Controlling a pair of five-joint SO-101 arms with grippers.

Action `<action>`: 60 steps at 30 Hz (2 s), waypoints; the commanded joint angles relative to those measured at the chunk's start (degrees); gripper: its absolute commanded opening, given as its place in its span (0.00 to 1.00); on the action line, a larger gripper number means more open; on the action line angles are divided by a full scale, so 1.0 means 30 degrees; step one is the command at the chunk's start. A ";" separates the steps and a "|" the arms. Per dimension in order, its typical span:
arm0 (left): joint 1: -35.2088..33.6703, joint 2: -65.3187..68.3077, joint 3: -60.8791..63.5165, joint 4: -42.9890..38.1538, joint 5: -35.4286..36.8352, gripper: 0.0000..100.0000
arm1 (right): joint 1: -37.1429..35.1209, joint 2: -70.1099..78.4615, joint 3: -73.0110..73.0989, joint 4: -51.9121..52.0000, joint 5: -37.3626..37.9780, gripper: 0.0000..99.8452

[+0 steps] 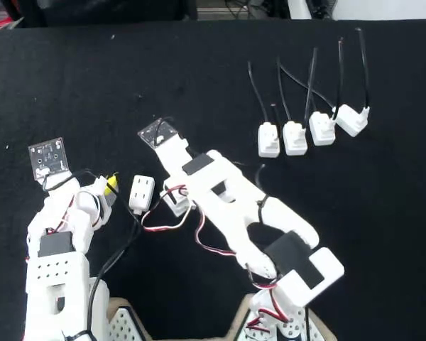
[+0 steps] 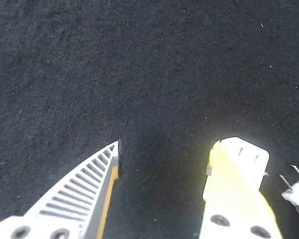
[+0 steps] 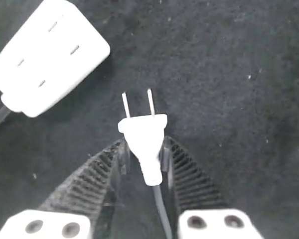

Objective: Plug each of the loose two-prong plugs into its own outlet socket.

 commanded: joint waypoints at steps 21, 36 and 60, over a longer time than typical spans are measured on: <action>-0.0073 -0.0205 -0.0454 0.0088 0.0088 0.29 | -0.0381 0.0103 -0.0835 -0.1026 0.0410 0.12; -0.0073 -0.0205 -0.0454 0.0088 0.0088 0.29 | -0.0586 -0.2418 0.1275 -0.1026 0.0410 0.01; -0.0073 -0.0205 -0.0425 0.0088 0.0088 0.29 | -0.1788 -0.1216 0.1011 -0.1817 0.0674 0.12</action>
